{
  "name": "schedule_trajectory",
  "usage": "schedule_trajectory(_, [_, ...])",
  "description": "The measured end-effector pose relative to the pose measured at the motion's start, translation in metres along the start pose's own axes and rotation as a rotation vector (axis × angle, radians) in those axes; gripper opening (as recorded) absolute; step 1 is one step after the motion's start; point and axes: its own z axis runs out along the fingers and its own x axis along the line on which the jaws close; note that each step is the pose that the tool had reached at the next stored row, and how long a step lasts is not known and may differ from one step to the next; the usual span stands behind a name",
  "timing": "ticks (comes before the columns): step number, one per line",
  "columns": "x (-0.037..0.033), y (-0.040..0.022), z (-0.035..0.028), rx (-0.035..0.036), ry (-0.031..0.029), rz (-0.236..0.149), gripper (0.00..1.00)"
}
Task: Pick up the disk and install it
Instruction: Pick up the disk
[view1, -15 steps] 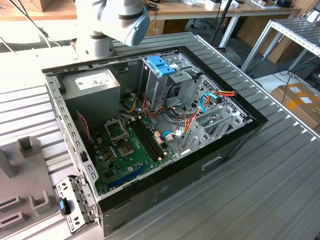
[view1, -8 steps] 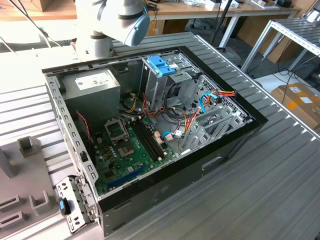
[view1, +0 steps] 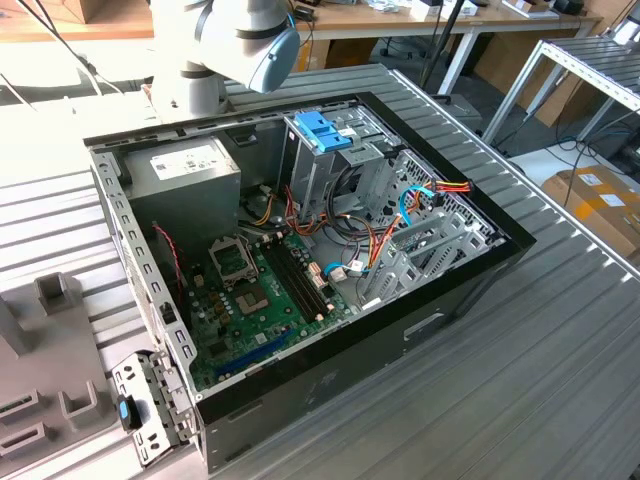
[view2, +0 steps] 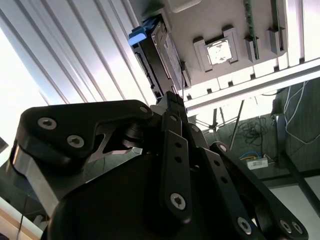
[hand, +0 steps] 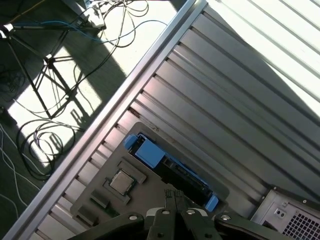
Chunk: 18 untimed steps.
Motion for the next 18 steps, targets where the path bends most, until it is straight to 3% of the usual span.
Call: schedule_trajectory(18, [0.0000,0.0000,0.0000,-0.0010,0.0020,-0.036,0.11])
